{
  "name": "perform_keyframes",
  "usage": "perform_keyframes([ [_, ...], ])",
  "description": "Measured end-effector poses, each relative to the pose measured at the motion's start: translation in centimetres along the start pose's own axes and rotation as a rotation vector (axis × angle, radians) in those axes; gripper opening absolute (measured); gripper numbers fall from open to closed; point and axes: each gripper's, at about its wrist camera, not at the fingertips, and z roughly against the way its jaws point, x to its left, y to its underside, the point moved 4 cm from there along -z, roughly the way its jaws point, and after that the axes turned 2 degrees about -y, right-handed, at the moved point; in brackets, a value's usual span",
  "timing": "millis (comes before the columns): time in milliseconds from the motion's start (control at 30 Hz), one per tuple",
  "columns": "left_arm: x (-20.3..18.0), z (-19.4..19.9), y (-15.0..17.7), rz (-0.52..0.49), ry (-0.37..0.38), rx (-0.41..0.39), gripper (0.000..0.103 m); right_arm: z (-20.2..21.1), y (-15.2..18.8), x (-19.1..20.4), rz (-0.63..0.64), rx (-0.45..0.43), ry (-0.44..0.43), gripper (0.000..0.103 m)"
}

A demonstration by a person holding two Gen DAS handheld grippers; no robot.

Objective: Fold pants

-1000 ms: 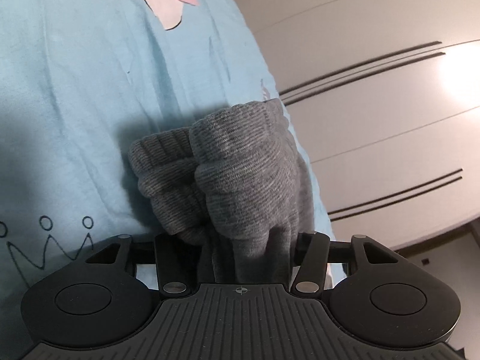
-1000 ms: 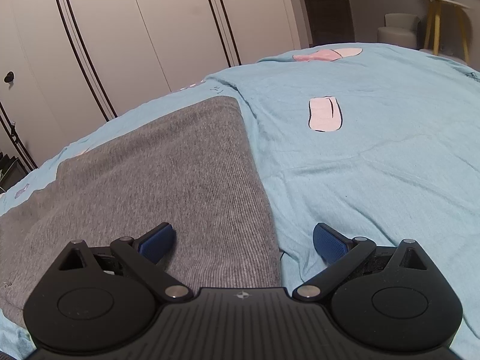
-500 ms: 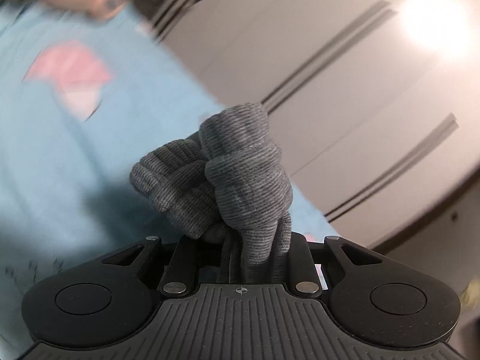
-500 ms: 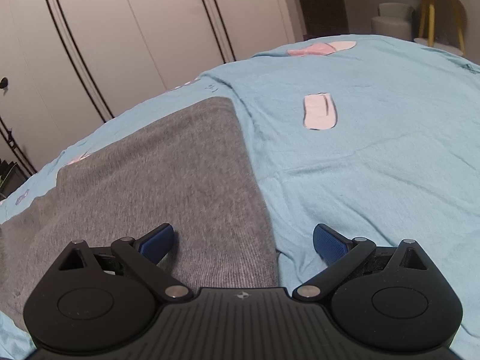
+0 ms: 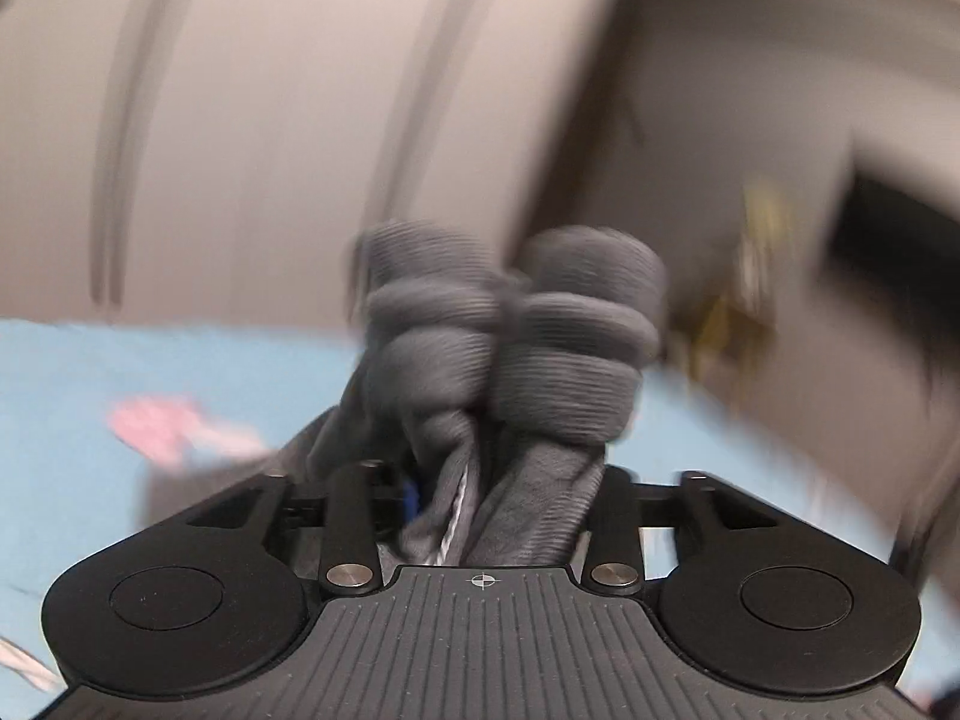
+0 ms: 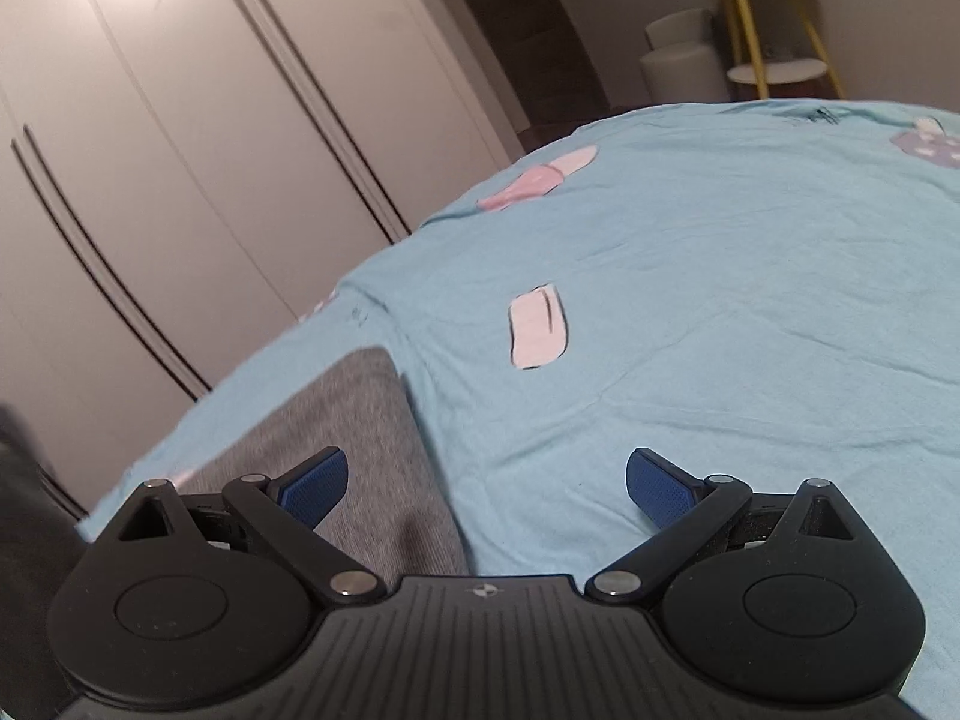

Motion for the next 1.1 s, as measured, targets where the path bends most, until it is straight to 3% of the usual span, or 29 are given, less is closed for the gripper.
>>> perform_keyframes([
  [100, -2.7, -5.2, 4.8, -0.076, -0.039, 0.331, 0.049, 0.3, -0.4, -0.7, -0.038, 0.004, -0.017, 0.099],
  [167, -3.0, -4.8, 6.7, -0.054, -0.008, 0.384, 0.049, 0.6, -0.6, -1.1, -0.055, 0.013, -0.037, 0.099],
  [267, -2.9, -1.8, 6.4, -0.074, -0.027, 0.305, 0.078, 0.6, -0.9, -1.7, -0.137, 0.027, -0.101, 0.099],
  [300, -3.0, -0.3, 6.3, -0.043, -0.030, 0.258, 0.094, 0.4, -0.9, -1.9, -0.179, 0.039, -0.132, 0.099],
  [333, -3.6, 1.5, 6.0, -0.001, -0.018, 0.208, 0.099, 0.2, -0.8, -1.9, -0.213, 0.056, -0.160, 0.099],
  [400, -2.9, 3.1, 5.4, 0.122, 0.028, 0.164, 0.099, -0.5, -0.5, -1.3, -0.257, 0.097, -0.224, 0.099],
  [467, -1.0, 4.4, 5.1, 0.316, 0.094, 0.124, 0.099, -1.1, -0.1, -0.4, -0.255, 0.128, -0.269, 0.099],
  [533, 0.8, 5.1, 4.3, 0.463, 0.098, 0.064, 0.099, -1.3, 0.2, 0.5, -0.238, 0.158, -0.308, 0.099],
  [600, 2.3, 4.9, 4.7, 0.539, -0.007, 0.048, 0.099, -1.3, 0.5, 1.4, -0.211, 0.179, -0.338, 0.099],
  [700, 4.4, 5.1, 6.5, 0.544, -0.235, 0.106, 0.099, -1.1, 0.7, 2.5, -0.155, 0.189, -0.356, 0.099],
  [767, 5.9, 5.3, 7.8, 0.568, -0.328, 0.133, 0.099, -0.8, 0.7, 3.0, -0.113, 0.173, -0.342, 0.099],
  [900, 8.6, 6.6, 9.5, 0.669, -0.375, 0.117, 0.099, 0.1, 0.4, 3.7, -0.059, 0.138, -0.358, 0.099],
  [1000, 10.0, 7.9, 10.4, 0.689, -0.481, 0.138, 0.099, -0.2, 1.3, 4.5, -0.031, 0.180, -0.369, 0.099],
  [1100, 11.3, 9.0, 11.4, 0.764, -0.474, 0.141, 0.099, -1.5, 2.7, 5.2, -0.020, 0.264, -0.369, 0.094],
])
